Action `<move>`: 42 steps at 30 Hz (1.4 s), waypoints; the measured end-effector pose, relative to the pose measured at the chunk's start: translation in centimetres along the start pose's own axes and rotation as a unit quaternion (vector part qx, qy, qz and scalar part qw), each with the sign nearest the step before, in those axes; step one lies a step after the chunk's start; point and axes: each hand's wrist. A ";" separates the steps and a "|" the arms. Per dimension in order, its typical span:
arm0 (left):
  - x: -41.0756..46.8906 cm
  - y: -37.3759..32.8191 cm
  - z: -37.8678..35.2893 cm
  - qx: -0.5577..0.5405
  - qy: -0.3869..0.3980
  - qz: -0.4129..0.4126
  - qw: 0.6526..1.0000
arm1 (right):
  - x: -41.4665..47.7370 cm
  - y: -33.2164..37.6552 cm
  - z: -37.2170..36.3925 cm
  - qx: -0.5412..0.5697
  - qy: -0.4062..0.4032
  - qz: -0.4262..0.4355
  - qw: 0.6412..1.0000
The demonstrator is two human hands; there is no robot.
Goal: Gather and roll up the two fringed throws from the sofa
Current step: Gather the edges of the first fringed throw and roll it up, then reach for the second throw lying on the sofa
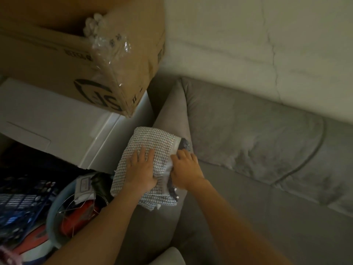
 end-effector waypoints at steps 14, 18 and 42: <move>-6.4 -17.4 5.1 -0.349 -0.026 -0.116 0.929 | -15.1 -8.7 8.5 0.119 -0.066 -0.138 0.981; -6.9 -23.2 3.1 -0.376 0.027 -0.163 0.912 | -20.3 -13.5 9.9 0.185 -0.115 -0.192 0.957; -25.2 -71.7 -8.8 -0.164 0.101 -0.377 0.906 | -58.6 -51.3 10.4 0.265 -0.245 -0.376 0.854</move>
Point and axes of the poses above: each hand's wrist, its own x-axis towards the middle knuckle, its own z-axis out of the back of the hand, y = z × x, and after that the axes turned 8 degrees about -x, right-handed
